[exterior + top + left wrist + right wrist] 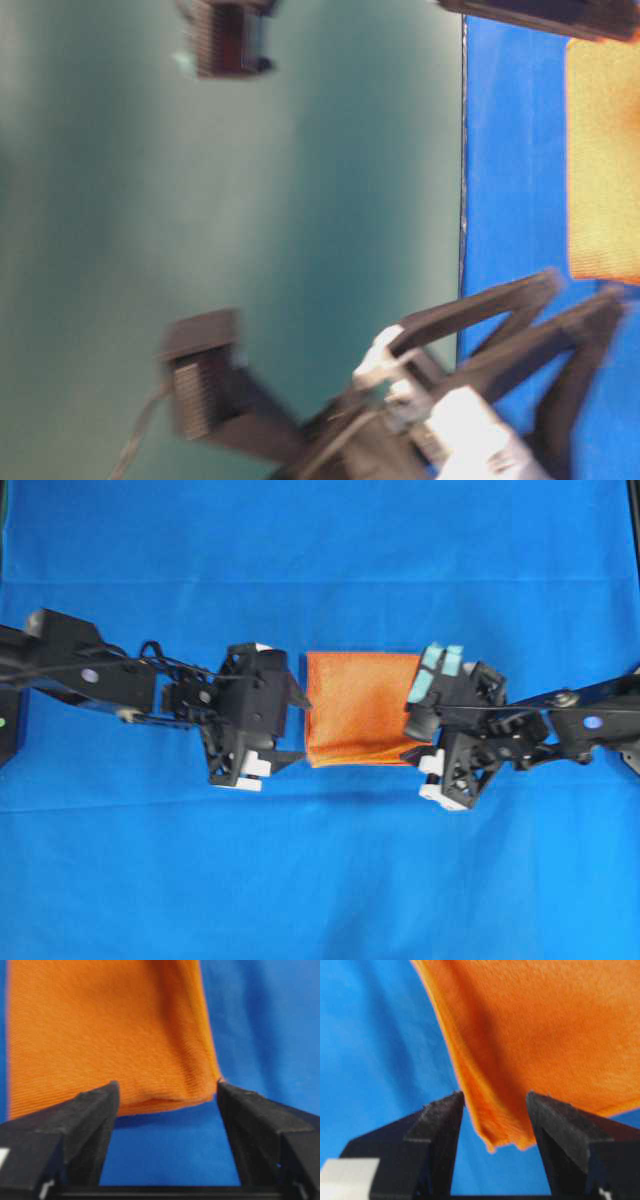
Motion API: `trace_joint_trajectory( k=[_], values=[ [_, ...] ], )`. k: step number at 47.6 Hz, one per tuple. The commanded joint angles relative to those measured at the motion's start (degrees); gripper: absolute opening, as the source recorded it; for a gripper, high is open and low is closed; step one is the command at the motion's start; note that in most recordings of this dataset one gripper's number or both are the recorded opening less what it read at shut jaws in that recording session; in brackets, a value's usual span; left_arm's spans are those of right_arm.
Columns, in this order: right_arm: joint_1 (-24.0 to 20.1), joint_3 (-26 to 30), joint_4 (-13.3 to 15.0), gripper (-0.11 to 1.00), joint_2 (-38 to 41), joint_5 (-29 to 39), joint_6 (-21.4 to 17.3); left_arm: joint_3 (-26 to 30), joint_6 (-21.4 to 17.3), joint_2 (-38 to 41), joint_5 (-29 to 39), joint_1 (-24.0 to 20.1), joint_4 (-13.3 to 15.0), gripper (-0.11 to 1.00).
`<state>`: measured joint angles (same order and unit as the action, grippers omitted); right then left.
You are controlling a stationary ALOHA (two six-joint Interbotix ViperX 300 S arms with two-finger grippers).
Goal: Fold the orange towel.
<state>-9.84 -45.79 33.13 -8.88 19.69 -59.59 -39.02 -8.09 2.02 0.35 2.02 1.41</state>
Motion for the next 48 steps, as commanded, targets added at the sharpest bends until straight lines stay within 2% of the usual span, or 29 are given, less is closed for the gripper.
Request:
trace_joint_trajectory(
  k=[1, 7, 17, 36, 48],
  values=[
    [-0.6, 1.0, 1.1, 0.58, -4.7, 2.4, 0.0, 0.0, -0.1, -4.7, 2.3, 0.3, 0.1, 0.65],
    [-0.6, -0.1, 3.3, 0.58, -9.8, 6.4, 0.0, -1.7, -0.8, -9.9, 4.2, 0.3, 0.1, 0.65],
    [-0.6, -4.2, 7.6, 0.58, -20.4, 11.5, -0.1, -6.9, -1.8, -19.2, 3.7, -0.2, 0.1, 0.65],
    [-0.3, -15.4, 14.1, 0.58, -43.2, 12.4, -0.2, -21.8, -1.6, -42.3, -1.9, -1.9, 0.1, 0.65],
    [0.7, -24.3, 15.9, 0.58, -55.5, 12.2, -0.7, -31.9, 0.5, -57.1, -2.1, -2.2, 0.3, 0.64]
  ],
)
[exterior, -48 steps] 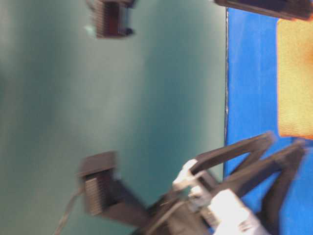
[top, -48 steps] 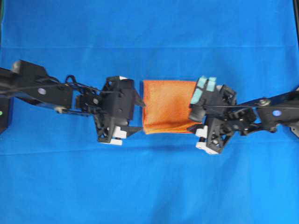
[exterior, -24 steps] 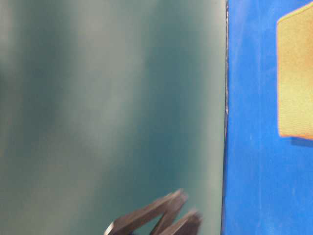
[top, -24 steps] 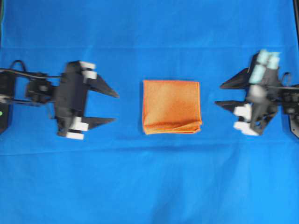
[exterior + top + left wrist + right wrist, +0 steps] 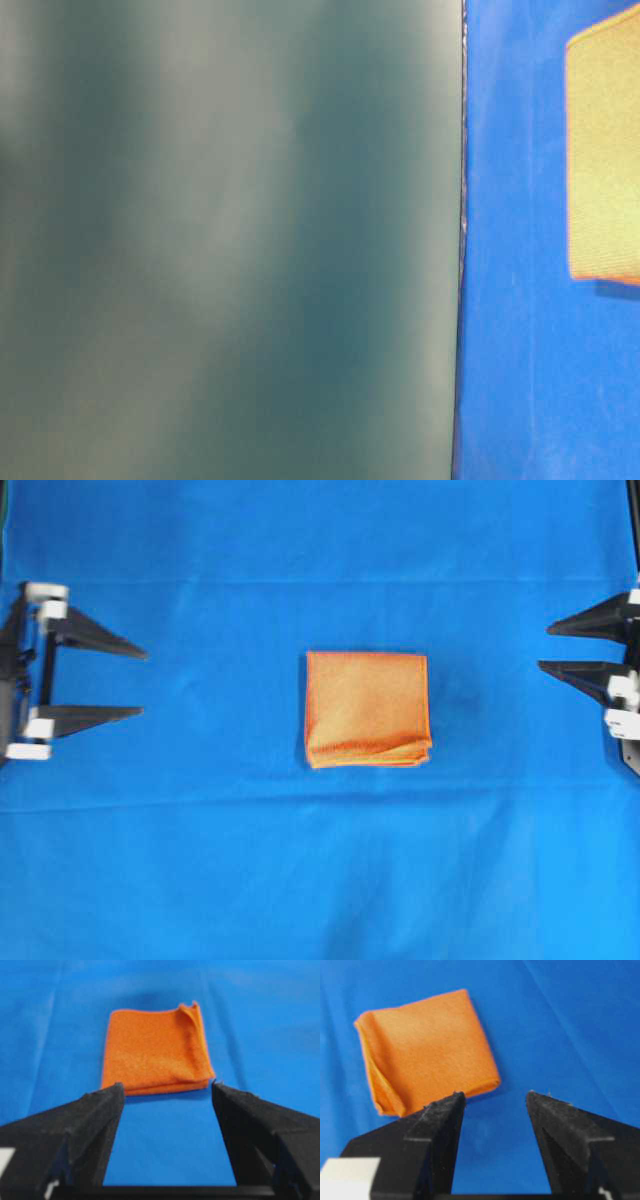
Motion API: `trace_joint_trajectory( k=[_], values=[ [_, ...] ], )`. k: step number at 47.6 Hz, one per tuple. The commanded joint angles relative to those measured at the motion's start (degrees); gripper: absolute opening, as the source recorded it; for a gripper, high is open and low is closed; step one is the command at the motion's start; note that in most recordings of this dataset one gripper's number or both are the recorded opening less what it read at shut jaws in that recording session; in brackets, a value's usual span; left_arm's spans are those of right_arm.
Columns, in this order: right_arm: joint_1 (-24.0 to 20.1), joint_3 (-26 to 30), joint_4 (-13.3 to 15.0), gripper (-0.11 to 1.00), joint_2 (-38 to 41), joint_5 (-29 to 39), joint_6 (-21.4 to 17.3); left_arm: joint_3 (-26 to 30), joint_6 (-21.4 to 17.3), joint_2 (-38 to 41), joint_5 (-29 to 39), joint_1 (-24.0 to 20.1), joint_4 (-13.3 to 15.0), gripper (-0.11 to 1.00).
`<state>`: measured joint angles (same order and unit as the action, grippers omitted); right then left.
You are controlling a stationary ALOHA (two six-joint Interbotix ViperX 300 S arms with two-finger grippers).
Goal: Fold the orange towel.
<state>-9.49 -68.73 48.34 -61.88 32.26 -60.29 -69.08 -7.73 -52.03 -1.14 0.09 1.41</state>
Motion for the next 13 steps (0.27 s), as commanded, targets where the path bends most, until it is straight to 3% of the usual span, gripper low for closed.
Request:
trace_joint_trajectory(
  k=[1, 13],
  values=[
    [0.4, -1.8, 0.7, 0.58, -3.1, -0.4, -0.1, -2.7, 0.4, -4.1, -0.7, -0.3, 0.4, 0.65],
    [1.0, -5.9, 0.8, 0.58, -6.2, -1.9, -0.2, -9.5, 3.3, -13.7, -1.5, -0.3, 0.5, 0.64]
  ],
)
